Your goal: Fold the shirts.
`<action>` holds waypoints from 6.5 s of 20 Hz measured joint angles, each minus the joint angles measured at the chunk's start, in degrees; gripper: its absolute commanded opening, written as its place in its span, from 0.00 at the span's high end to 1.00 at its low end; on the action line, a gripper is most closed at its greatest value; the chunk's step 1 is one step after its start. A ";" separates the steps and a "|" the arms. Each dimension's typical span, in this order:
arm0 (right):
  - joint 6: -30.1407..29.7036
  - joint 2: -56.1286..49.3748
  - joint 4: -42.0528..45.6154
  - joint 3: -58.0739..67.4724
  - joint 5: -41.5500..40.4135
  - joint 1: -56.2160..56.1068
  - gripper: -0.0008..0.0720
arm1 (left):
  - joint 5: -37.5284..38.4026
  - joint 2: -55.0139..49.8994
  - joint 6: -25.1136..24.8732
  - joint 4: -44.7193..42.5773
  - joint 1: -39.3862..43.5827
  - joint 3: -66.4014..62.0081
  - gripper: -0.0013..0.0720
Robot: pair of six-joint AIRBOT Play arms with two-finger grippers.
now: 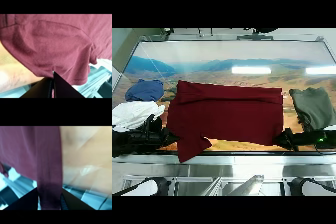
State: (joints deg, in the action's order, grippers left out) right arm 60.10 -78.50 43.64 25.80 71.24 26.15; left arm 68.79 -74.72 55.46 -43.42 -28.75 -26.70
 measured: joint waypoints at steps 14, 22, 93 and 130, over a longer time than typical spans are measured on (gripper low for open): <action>-1.16 -0.59 -2.73 9.29 6.29 -2.89 0.96 | 8.57 7.85 1.16 4.50 0.02 -12.44 0.95; -3.02 1.46 -19.10 18.93 7.06 -3.89 0.96 | 8.94 6.12 1.81 8.66 4.52 -29.86 0.95; 15.41 -27.67 -28.06 86.73 13.88 -21.03 0.96 | -6.40 -53.29 18.58 5.55 51.93 -93.18 0.98; 12.20 -33.75 -6.03 87.08 -2.16 -35.67 0.12 | 21.62 -16.92 11.23 17.57 13.44 -69.90 0.98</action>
State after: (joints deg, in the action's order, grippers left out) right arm 72.29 -112.25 37.60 112.88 69.08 -9.52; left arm 90.41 -91.64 66.70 -25.85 -15.31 -96.60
